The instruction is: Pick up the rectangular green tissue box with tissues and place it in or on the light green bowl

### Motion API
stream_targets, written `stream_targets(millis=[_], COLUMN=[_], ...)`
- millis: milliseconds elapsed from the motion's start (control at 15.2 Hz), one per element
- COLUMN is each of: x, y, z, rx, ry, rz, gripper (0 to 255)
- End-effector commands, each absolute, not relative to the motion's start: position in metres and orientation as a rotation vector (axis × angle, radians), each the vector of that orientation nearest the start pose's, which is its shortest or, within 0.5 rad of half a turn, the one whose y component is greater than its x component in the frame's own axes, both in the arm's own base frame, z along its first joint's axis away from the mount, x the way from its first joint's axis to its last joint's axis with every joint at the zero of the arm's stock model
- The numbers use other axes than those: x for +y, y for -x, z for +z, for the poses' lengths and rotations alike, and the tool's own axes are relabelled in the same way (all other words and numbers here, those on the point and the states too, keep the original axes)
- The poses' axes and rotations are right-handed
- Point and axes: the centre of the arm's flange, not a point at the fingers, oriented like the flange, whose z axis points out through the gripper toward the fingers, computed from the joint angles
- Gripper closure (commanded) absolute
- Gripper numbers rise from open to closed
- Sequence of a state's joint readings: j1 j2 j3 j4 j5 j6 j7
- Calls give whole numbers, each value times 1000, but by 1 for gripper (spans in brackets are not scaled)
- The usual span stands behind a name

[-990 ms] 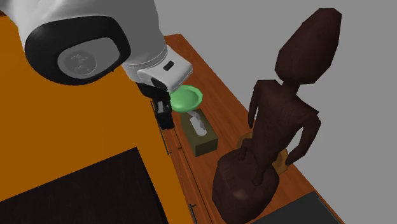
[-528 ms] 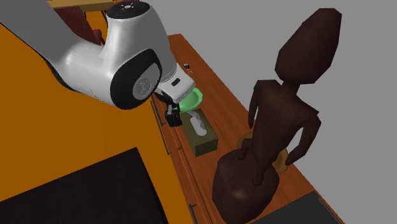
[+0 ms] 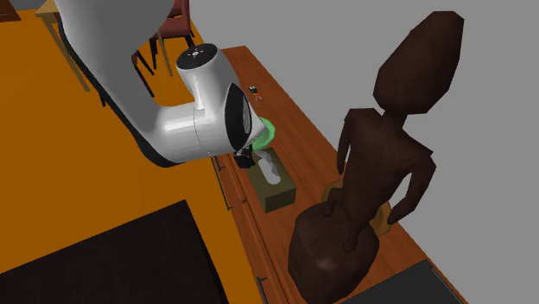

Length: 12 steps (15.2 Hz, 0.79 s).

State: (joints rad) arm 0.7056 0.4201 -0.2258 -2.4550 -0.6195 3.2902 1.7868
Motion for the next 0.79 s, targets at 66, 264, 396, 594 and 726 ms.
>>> stream_targets(millis=[66, 264, 396, 594, 726], x=[280, 283, 285, 285, 285], y=[-420, -425, -429, -430, -430], z=[154, 139, 129, 127, 127], rx=[908, 908, 908, 908, 908], ry=[2668, 2668, 2668, 2668, 2668], rz=[-397, -397, -397, -397, -397], gripper=[0, 0, 0, 0, 0])
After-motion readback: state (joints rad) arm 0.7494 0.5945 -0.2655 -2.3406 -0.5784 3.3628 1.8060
